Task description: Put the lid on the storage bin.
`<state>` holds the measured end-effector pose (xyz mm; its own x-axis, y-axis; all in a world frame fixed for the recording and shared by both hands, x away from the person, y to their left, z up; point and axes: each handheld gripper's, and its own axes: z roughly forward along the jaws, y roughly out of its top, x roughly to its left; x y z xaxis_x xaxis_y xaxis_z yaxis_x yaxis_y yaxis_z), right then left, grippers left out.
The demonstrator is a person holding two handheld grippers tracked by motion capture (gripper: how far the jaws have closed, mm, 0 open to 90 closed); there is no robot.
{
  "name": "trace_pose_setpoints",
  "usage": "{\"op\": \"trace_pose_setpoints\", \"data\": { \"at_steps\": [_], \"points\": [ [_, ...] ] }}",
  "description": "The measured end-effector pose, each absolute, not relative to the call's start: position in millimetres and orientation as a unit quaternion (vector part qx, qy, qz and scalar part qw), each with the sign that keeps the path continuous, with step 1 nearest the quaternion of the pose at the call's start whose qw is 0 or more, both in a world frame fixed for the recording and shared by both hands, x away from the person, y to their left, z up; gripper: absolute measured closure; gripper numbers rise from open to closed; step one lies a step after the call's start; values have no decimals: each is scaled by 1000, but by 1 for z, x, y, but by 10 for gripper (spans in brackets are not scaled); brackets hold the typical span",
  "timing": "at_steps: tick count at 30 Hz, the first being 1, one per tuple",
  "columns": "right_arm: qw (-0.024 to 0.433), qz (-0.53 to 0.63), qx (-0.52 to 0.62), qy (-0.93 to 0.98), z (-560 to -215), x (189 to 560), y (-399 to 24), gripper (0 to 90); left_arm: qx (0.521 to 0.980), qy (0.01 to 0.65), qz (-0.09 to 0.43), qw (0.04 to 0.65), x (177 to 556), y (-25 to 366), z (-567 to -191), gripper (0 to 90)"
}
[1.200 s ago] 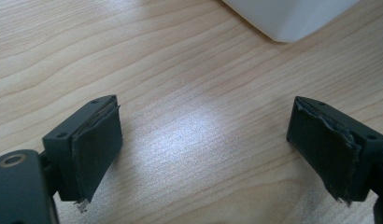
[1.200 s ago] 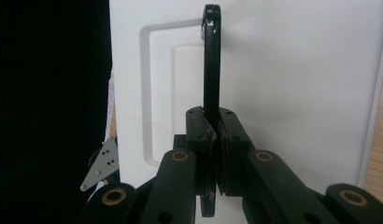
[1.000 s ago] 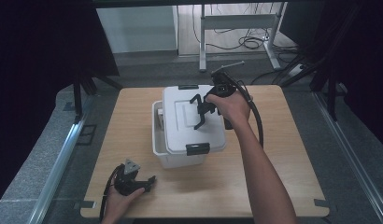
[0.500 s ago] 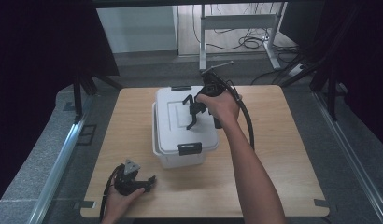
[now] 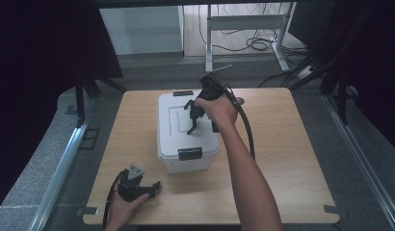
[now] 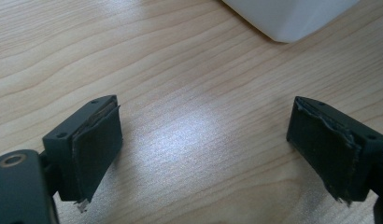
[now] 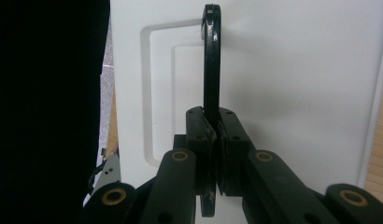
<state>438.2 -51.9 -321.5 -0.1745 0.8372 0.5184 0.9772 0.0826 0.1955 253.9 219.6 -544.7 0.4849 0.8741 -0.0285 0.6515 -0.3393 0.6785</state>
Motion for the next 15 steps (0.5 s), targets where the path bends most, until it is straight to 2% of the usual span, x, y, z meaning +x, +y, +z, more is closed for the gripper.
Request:
{"op": "trace_pose_setpoints", "data": {
  "at_steps": [15],
  "points": [
    [132, -243, -636, -721, -331, 444, -44, 853, 800, 476, 173, 321, 254, 219, -545, 102]
  ]
}}
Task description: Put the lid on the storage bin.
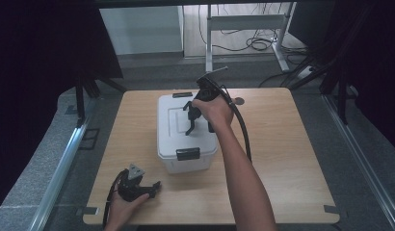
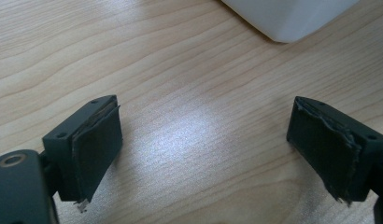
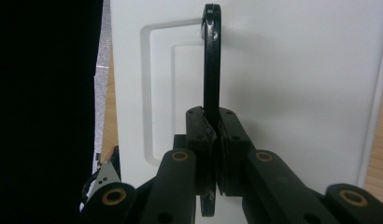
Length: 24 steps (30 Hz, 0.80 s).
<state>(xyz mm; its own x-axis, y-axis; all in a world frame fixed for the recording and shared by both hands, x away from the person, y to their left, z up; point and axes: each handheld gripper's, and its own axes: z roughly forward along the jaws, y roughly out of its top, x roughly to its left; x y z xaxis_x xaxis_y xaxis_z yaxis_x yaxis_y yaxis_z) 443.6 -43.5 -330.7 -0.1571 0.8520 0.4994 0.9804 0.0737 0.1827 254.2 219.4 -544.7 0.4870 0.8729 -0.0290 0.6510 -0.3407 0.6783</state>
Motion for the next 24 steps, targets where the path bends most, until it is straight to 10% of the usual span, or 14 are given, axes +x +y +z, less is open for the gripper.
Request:
{"op": "trace_pose_setpoints", "data": {
  "at_steps": [24],
  "points": [
    [134, -225, -638, -724, -350, 460, -28, 852, 800, 477, 173, 322, 254, 219, -545, 102]
  ]
}}
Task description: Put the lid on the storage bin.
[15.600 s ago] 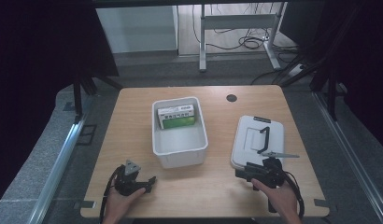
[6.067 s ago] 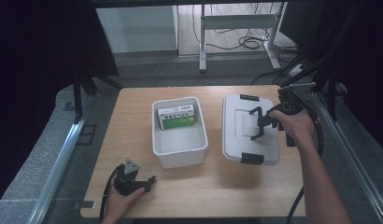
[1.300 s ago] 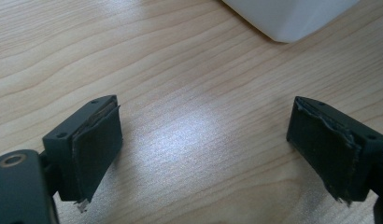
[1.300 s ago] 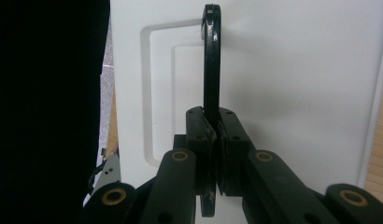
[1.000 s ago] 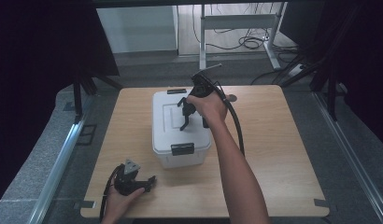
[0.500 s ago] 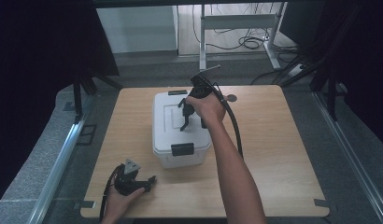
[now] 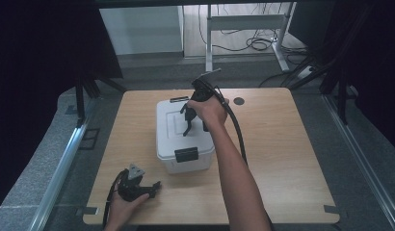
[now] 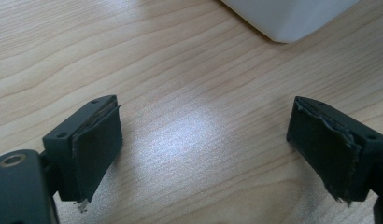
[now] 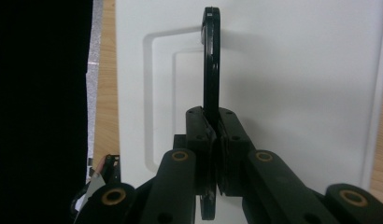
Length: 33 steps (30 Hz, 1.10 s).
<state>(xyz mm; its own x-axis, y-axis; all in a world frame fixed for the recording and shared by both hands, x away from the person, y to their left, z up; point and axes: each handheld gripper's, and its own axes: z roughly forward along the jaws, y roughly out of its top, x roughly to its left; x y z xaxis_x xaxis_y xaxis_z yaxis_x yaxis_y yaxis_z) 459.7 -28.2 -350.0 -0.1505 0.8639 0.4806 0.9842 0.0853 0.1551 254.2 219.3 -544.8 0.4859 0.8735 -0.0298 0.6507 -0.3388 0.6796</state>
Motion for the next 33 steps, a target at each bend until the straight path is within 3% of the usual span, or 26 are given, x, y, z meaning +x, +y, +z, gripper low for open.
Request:
{"op": "trace_pose_setpoints", "data": {
  "at_steps": [19, 33],
  "points": [
    [138, -253, -635, -717, -359, 459, -36, 844, 800, 476, 172, 321, 254, 219, -545, 103],
    [110, -302, -599, -734, -350, 448, -48, 638, 801, 476, 172, 321, 254, 219, -545, 103]
  ]
}}
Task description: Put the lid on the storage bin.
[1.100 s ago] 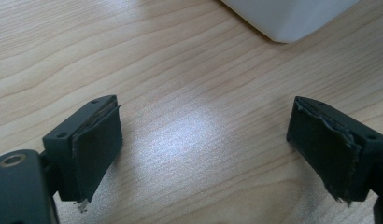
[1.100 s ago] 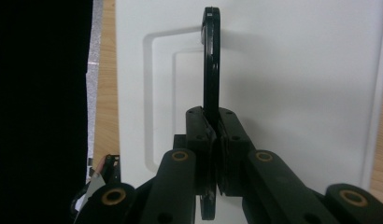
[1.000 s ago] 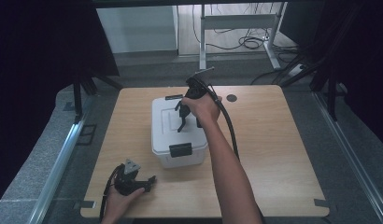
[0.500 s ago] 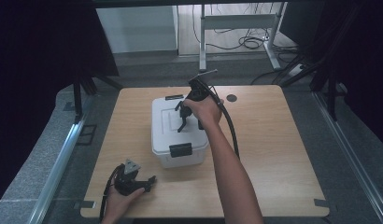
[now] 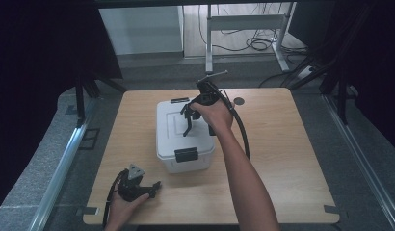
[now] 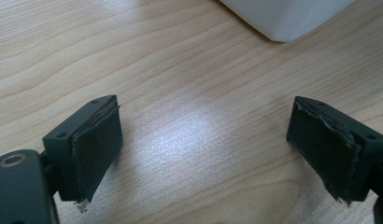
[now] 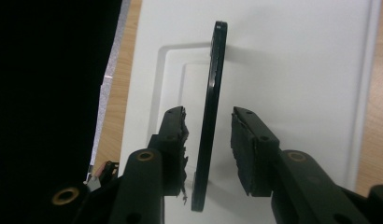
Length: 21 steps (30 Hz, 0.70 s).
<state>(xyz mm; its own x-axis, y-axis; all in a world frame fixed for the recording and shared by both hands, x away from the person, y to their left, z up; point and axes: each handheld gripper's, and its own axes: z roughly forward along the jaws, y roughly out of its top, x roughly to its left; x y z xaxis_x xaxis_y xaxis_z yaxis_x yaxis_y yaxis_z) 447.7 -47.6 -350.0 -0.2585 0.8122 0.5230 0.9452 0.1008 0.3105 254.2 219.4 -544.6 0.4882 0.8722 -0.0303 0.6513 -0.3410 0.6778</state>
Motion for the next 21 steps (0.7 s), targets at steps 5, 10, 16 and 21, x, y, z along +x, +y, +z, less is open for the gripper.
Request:
{"op": "trace_pose_setpoints", "data": {
  "at_steps": [5, 10, 16, 21],
  "points": [
    [99, -327, -578, -741, -341, 440, -59, 590, 799, 477, 172, 322, 254, 219, -545, 103],
    [93, -348, -560, -746, -336, 431, -72, 570, 799, 478, 172, 322, 254, 219, -545, 102],
    [89, -363, -555, -743, -335, 420, -94, 558, 799, 477, 172, 322, 254, 219, -545, 102],
    [86, -375, -557, -736, -337, 412, -114, 550, 799, 478, 172, 322, 254, 219, -545, 102]
  ]
}}
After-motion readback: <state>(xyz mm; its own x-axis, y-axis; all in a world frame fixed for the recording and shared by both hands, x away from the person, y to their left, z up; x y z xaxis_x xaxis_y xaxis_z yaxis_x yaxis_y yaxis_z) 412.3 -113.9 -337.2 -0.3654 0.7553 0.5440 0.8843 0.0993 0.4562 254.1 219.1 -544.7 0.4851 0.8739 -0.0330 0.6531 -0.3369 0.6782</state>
